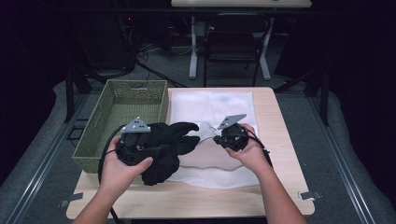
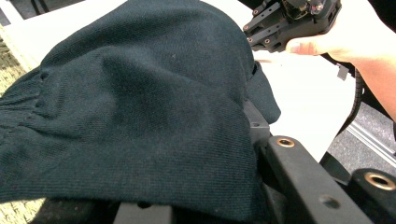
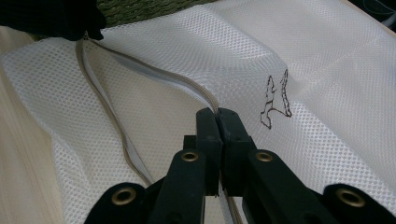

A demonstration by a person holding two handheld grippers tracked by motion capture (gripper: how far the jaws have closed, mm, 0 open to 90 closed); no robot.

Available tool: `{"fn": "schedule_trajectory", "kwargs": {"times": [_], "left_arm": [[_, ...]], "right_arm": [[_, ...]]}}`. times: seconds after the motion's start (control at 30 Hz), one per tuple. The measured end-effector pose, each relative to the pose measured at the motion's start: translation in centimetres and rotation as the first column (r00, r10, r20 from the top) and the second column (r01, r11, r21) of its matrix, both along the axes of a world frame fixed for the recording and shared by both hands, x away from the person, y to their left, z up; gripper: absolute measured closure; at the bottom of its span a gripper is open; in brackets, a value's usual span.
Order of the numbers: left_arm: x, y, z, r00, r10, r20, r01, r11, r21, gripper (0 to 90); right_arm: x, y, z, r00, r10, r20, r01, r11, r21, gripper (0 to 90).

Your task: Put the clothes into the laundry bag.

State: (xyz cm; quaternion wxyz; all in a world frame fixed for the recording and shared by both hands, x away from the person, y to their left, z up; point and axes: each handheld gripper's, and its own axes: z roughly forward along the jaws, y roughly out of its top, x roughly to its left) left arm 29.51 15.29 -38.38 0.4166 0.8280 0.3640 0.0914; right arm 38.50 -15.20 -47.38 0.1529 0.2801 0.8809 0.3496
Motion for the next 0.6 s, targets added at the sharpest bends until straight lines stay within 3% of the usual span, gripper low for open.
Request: {"fn": "schedule_trajectory", "kwargs": {"times": [0.6], "left_arm": [[-2.6, -0.4, -2.4, 0.9990, -0.044, 0.000, 0.044, 0.9989, 0.016, 72.8]], "right_arm": [[-0.2, 0.1, -0.1, 0.9999, -0.011, 0.003, 0.011, 0.9998, 0.019, 88.4]]}}
